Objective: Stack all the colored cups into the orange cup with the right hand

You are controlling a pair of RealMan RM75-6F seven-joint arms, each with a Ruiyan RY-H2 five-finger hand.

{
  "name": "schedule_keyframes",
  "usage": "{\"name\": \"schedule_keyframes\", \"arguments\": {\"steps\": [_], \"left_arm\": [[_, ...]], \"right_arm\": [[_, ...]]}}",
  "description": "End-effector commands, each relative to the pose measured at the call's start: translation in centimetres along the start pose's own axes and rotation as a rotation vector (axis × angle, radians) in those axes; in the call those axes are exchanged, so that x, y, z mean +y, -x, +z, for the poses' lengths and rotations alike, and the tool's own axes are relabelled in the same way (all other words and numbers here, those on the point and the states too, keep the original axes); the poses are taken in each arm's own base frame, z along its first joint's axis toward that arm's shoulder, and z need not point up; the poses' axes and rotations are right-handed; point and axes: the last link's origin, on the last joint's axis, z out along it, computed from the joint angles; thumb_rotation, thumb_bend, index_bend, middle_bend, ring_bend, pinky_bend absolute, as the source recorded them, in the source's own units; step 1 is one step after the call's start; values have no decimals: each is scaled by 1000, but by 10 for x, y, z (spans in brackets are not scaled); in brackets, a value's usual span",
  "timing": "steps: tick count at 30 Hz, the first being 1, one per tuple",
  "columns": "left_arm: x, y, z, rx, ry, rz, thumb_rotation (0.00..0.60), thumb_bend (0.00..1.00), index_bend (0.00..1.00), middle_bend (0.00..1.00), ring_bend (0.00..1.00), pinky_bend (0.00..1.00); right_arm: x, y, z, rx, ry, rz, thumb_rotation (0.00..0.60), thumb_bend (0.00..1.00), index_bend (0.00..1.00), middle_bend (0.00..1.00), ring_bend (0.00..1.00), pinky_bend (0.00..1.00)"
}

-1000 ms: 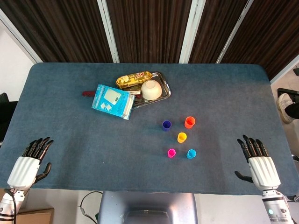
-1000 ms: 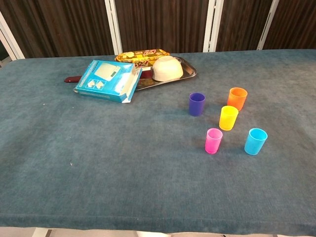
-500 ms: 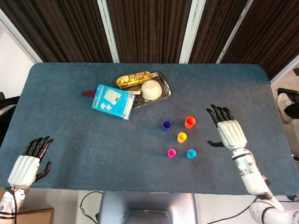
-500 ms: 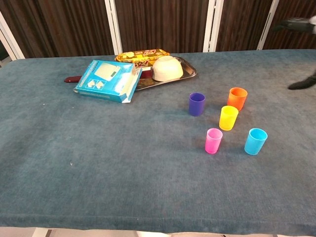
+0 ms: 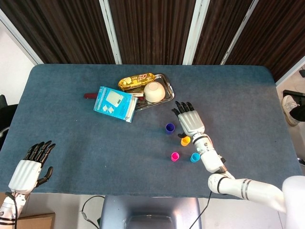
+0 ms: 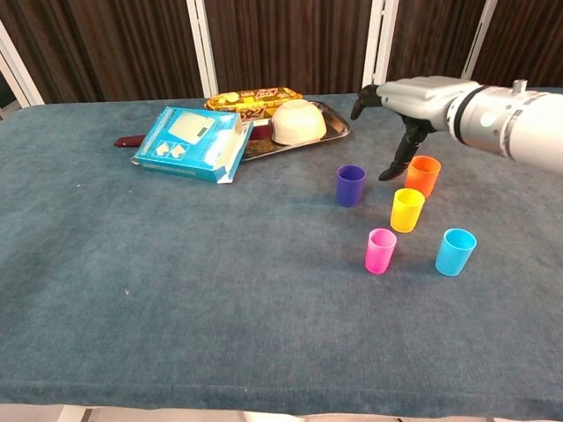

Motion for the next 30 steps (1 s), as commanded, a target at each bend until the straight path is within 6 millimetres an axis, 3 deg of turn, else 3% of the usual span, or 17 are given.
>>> {"name": "schedule_keyframes", "arguments": {"steps": [1, 7, 21, 30], "left_arm": [[0, -1, 0, 3, 1, -1, 600, 474, 0, 50, 53, 116], [-1, 0, 1, -2, -3, -2, 600, 473, 0, 49, 52, 116], [-2, 2, 4, -11, -8, 0, 600, 473, 0, 49, 53, 116], [-3, 1, 4, -9, -11, -4, 600, 474, 0, 47, 52, 116]], "right_arm": [[-5, 15, 4, -43, -5, -25, 600, 279, 337, 0, 0, 0], [-10, 27, 10, -56, -2, -46, 600, 335, 383, 0, 0, 0], [-27, 31, 29, -55, -1, -16, 600, 412, 437, 0, 0, 0], [-35, 35, 32, -56, -17, -19, 600, 478, 539, 0, 0, 0]]}}
